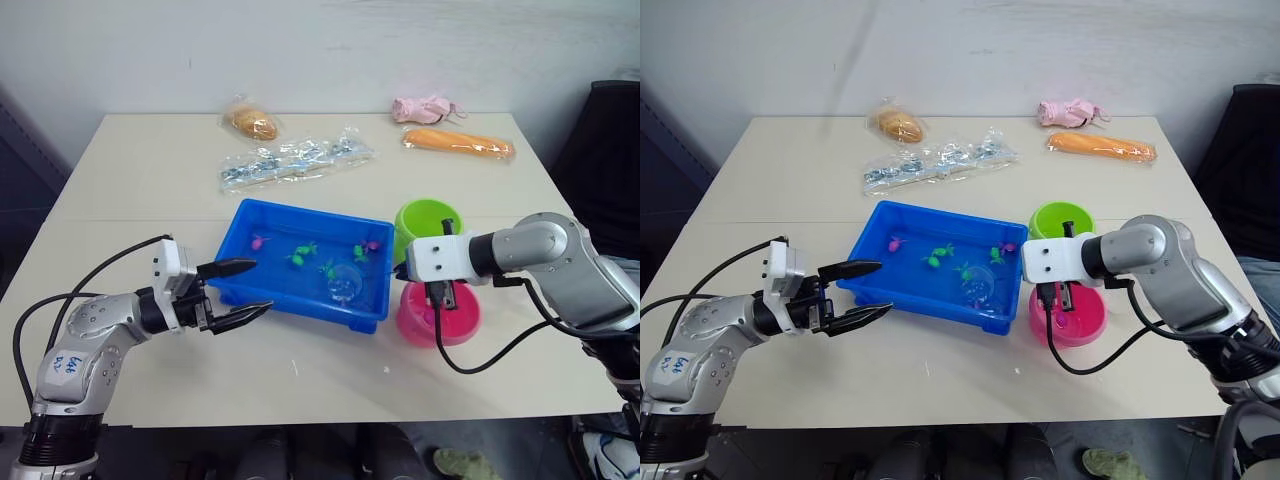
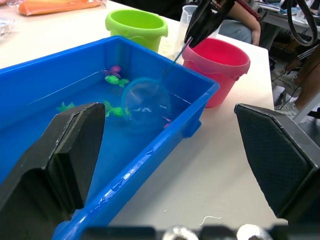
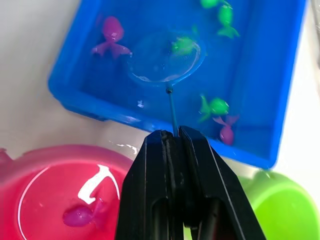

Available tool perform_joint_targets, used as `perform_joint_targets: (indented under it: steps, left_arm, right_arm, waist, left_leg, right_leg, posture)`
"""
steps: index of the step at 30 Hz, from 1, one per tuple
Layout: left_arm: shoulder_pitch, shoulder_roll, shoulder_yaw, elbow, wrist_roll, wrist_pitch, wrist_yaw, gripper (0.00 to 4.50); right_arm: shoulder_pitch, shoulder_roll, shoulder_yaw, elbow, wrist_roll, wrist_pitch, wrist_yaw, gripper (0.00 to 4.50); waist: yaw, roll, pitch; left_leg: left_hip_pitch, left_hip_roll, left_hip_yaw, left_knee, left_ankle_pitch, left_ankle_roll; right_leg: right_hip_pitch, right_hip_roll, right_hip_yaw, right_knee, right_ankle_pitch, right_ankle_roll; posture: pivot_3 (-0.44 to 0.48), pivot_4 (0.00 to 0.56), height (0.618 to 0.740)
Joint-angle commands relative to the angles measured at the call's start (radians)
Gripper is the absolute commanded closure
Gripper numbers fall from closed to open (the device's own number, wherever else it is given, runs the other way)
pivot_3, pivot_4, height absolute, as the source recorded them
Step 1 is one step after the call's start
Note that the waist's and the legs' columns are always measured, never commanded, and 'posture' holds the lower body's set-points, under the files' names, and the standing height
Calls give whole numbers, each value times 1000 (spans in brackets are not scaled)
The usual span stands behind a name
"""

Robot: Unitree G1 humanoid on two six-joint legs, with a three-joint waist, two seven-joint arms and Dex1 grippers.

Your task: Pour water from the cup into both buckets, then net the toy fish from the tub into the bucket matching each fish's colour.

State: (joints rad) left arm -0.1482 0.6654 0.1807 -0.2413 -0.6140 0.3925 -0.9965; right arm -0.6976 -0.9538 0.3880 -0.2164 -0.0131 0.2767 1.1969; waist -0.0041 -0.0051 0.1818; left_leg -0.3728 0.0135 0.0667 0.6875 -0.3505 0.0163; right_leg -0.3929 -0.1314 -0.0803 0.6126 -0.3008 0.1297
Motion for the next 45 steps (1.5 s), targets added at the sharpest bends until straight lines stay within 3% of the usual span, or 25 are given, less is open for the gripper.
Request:
perform_joint_targets:
  steps: [1, 11, 22, 34, 39, 45]
  left_arm:
    - [-1, 5, 9, -36, -5, -7, 5, 41]
    - [1, -3, 9, -42, -9, -7, 24, 41]
    - [10, -7, 6, -39, -6, -10, 29, 41]
    - [1, -3, 8, -28, 1, -17, 30, 41]
    - [-6, -4, 6, -23, 1, -23, 26, 41]
    - [-41, -14, -10, 3, 0, -33, 10, 41]
  right_arm:
    - [-43, 4, 0, 15, -33, -40, 49, 4500]
    - [-59, 32, 16, 16, -23, 0, 174, 4500]
    - [-79, 117, -99, 2, 122, 295, 132, 4500]
    - [-60, 81, -201, 26, 233, 451, 92, 4500]
    - [-14, 37, -288, 15, 297, 473, 90, 4500]
    - [138, -19, -509, -54, 402, 460, 52, 4500]
  waist:
    - [0, 0, 0]
    - [0, 0, 0]
    - [0, 0, 0]
    - [0, 0, 0]
    - [3, 0, 0]
    - [5, 0, 0]
  left_leg:
    - [0, 0, 0, 0, 0, 0]
    - [0, 0, 0, 0, 0, 0]
    - [0, 0, -1, 0, 0, 0]
    - [0, 0, -1, 0, 0, 0]
    - [0, 0, 0, -1, 0, 0]
    - [0, 0, 0, -1, 0, 0]
  right_leg:
    - [0, 0, 0, 0, 0, 0]
    - [0, 0, 0, 0, 0, 0]
    - [0, 0, 0, 0, 0, 0]
    - [0, 0, 0, 0, 0, 0]
    - [0, 0, 0, 0, 0, 0]
    - [0, -1, 0, -1, 0, 0]
  posture:
    - [0, 150, 740]
    - [0, 150, 740]
    - [0, 150, 740]
    - [0, 150, 740]
    - [0, 150, 740]
    - [0, 150, 740]
